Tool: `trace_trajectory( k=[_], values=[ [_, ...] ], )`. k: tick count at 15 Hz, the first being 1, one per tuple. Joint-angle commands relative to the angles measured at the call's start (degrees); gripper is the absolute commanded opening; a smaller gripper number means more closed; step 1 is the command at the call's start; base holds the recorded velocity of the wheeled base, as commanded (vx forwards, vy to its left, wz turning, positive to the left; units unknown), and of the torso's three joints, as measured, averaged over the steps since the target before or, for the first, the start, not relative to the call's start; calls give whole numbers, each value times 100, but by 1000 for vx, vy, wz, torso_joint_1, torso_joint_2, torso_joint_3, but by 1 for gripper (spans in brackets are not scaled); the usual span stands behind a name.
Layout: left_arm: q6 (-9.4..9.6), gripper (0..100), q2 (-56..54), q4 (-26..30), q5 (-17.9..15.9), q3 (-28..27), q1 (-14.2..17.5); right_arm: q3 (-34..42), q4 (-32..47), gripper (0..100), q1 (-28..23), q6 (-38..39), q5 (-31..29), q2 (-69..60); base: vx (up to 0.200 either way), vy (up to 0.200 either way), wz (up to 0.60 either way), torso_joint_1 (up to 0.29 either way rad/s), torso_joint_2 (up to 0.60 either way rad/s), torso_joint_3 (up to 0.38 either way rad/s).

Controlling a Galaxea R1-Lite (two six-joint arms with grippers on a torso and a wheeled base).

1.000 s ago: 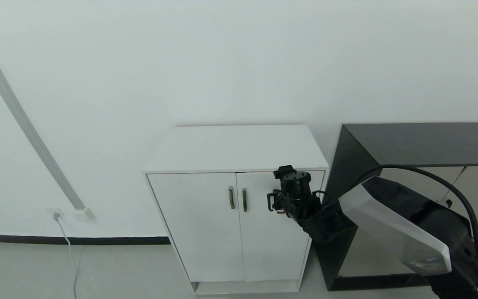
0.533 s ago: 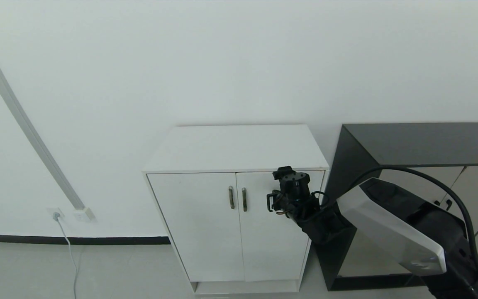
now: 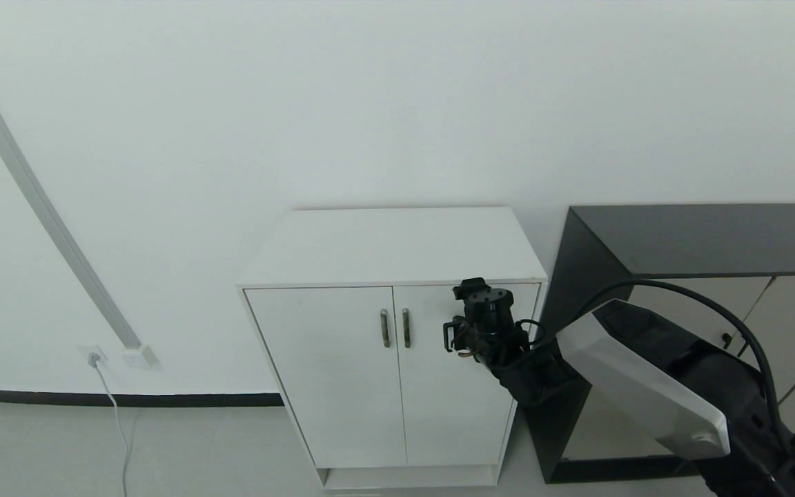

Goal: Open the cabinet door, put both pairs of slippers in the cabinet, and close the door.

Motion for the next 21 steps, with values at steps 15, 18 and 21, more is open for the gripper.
trace_trajectory(
  k=[15, 18, 21],
  values=[
    [-10, 0, 7, 0, 9, 1, 1, 1368, -346, 0, 123, -16, -219, -975, 0, 0, 0, 0, 0, 0],
    [-10, 0, 7, 0, 9, 1, 1, 2264, -803, 0, 88, -25, -360, -1441, 0, 0, 0, 0, 0, 0],
    [-10, 0, 7, 0, 9, 1, 1, 3099, -1066, 0, -79, -25, -544, -1959, 0, 0, 0, 0, 0, 0]
  ],
)
